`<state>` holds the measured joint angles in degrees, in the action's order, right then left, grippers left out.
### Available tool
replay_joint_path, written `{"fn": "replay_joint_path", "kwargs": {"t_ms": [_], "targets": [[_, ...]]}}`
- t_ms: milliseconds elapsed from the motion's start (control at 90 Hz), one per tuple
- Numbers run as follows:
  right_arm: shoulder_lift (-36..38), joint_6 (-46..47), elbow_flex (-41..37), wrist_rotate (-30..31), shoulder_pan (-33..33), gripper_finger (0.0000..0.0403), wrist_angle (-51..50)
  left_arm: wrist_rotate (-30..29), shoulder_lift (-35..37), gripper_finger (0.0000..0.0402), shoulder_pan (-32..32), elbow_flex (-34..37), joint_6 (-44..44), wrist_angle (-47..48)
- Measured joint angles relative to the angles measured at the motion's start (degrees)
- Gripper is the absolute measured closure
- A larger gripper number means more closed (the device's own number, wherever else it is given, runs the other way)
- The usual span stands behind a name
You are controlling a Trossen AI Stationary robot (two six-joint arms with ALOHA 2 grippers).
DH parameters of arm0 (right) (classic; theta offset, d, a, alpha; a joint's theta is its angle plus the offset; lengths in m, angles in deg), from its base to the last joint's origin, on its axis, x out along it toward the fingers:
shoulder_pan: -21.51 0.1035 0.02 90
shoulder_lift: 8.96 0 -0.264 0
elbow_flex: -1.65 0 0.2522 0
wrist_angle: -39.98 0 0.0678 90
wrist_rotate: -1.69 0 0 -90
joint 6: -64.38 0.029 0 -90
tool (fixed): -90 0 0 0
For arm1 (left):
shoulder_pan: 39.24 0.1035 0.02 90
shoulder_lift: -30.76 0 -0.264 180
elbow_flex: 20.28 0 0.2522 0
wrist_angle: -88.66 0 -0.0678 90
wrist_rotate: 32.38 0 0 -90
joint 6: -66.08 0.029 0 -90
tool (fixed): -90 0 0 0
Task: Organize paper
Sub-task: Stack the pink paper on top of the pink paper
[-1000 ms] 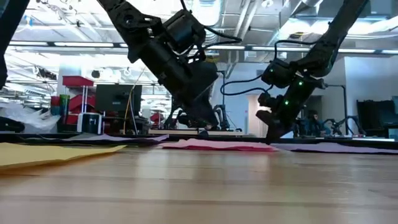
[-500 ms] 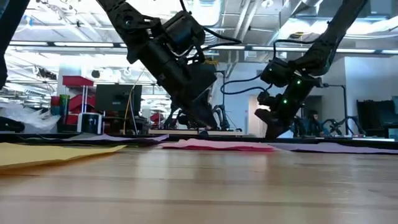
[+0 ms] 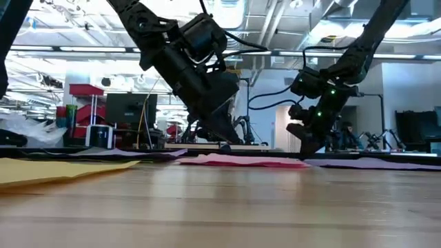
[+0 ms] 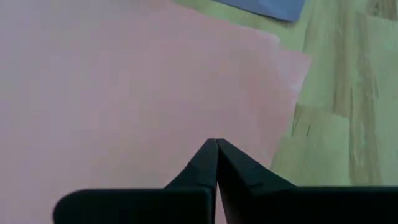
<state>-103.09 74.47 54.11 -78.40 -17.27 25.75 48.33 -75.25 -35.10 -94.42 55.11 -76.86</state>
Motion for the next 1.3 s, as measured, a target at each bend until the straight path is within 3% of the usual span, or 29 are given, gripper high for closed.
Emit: {"fn": "replay_joint_path", "kwargs": {"t_ms": [389,544,711,900,1300], "targets": [[2.06,-0.07,-0.1,0.86,0.88,0.0403,-0.24,-1.82,0.0,0.0401,-0.18,-0.02,-2.39,1.41],[4.58,-0.21,-0.11,1.98,1.45,0.0403,-0.74,-2.16,0.07,0.0401,-0.53,2.28,-4.84,-2.42],[4.61,-0.16,-0.1,0.32,2.82,0.0403,-0.5,0.53,1.68,0.0401,-0.7,7.3,-7.08,-12.24],[3.84,-0.03,-0.12,-0.86,4.7,0.0403,0.18,1.63,8.67,0.0401,-0.39,15.78,-7.16,-24.67],[3.82,1.95,-0.13,-0.84,5.34,0.0403,-0.8,1.31,20.53,0.0401,1.75,29.81,-10.28,-28.59]]}}
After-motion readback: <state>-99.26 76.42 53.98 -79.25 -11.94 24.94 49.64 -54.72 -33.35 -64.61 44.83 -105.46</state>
